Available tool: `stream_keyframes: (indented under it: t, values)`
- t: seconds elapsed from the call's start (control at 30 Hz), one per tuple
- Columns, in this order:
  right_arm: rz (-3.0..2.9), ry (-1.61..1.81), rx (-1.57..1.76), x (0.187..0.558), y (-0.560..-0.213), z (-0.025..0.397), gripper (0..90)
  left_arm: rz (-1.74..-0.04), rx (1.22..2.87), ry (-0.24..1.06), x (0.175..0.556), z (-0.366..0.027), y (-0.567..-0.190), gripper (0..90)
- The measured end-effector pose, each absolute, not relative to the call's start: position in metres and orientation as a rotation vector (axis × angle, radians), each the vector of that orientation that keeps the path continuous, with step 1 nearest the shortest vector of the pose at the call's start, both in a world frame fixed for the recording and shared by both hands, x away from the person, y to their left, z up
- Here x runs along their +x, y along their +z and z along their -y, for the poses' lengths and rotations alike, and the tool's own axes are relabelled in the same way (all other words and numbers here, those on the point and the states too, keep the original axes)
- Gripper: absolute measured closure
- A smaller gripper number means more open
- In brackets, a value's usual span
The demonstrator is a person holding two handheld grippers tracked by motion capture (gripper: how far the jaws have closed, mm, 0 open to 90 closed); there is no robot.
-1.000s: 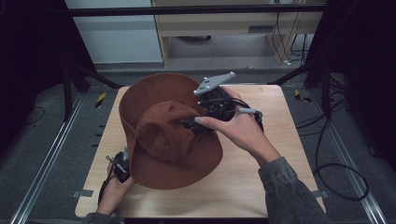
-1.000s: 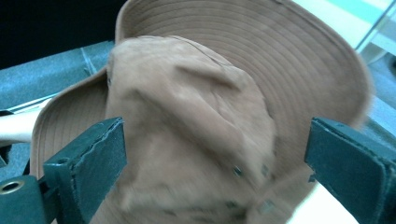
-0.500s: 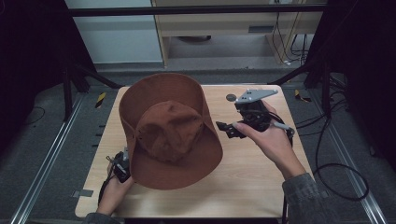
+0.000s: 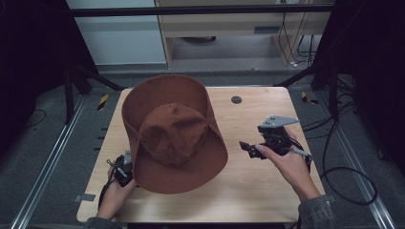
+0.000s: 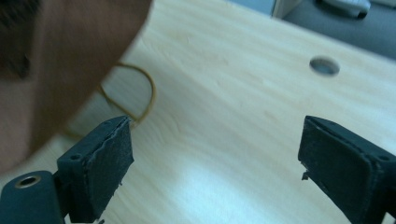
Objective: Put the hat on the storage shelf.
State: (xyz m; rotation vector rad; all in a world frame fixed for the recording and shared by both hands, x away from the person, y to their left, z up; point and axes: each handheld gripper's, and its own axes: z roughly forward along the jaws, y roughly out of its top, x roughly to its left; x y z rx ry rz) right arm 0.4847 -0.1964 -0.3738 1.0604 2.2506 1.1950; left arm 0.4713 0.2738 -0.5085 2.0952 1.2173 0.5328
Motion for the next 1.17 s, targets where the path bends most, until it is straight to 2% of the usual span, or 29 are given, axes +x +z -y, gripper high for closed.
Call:
stream_keyframes:
  t: [0.53, 0.93, 1.07, 1.17]
  values:
    - [-2.274, 1.083, 1.253, 0.473, -0.471, 0.214, 9.3, -1.229, 2.084, 0.537, 0.472, -0.286, -0.508, 0.0]
    - [-2.233, 0.969, 1.351, 0.475, -0.506, 0.22, 9.0, -1.226, 2.08, 0.536, 0.472, -0.287, -0.509, 0.0]
    - [-2.182, 0.923, 1.338, 0.475, -0.511, 0.216, 3.8, -1.226, 2.081, 0.536, 0.472, -0.287, -0.509, 0.0]
    - [-2.162, 0.925, 1.354, 0.475, -0.512, 0.214, 3.1, -1.225, 2.082, 0.535, 0.472, -0.287, -0.509, 0.0]
